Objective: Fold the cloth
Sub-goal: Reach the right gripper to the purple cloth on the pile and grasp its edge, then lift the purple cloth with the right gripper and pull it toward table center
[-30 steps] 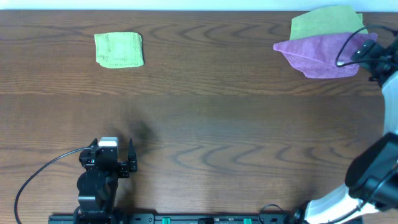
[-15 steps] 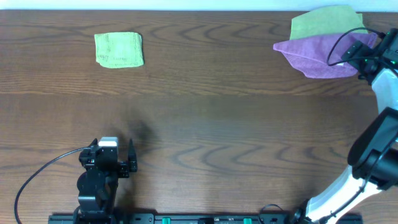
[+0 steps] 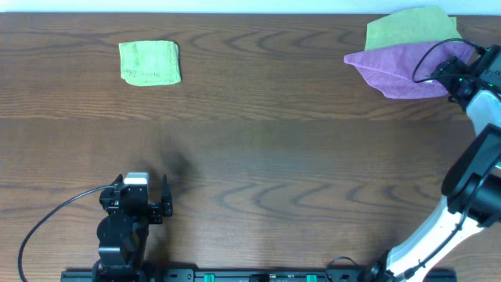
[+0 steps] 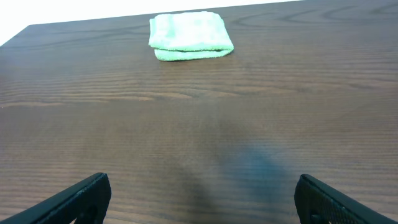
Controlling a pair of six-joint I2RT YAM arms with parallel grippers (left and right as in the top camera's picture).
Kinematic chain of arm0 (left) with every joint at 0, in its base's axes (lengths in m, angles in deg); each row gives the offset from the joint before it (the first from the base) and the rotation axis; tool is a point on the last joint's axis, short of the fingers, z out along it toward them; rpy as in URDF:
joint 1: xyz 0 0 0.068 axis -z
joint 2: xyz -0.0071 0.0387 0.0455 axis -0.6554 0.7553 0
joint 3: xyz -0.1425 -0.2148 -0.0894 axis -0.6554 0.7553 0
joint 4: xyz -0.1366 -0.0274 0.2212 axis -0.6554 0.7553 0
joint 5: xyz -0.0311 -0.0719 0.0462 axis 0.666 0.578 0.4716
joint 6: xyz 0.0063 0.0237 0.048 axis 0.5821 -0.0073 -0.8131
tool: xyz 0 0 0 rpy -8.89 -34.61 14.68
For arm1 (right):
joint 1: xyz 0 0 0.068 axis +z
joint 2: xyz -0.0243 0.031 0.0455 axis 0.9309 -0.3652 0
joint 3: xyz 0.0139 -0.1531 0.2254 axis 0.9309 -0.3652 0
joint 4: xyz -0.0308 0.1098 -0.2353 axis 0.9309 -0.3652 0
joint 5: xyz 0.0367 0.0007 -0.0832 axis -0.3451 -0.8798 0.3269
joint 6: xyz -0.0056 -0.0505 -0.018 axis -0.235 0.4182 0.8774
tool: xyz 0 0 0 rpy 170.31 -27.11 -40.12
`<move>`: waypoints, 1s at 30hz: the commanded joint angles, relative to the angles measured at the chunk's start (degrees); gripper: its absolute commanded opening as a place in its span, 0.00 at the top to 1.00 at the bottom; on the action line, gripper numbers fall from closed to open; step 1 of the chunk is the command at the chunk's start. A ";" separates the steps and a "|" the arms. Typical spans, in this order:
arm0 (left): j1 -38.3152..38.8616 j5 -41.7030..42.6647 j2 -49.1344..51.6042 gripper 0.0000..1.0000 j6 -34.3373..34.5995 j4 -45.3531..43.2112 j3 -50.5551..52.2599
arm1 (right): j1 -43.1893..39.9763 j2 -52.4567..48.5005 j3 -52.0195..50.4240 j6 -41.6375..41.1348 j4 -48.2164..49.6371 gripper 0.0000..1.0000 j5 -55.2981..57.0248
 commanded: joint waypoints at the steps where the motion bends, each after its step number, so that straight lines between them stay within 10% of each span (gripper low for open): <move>1: -0.17 -0.52 -0.33 0.05 -0.83 0.17 1.09 | -0.48 -0.90 0.98 -1.49 0.76 0.23 -2.36; 13: -0.17 -0.52 -0.33 0.04 -0.83 0.17 1.09 | -0.48 -1.51 0.98 -1.42 1.88 0.94 -4.90; 30: -0.17 -0.52 -0.33 0.04 -0.83 0.17 1.09 | 1.88 10.82 0.98 5.35 -4.68 0.99 -15.56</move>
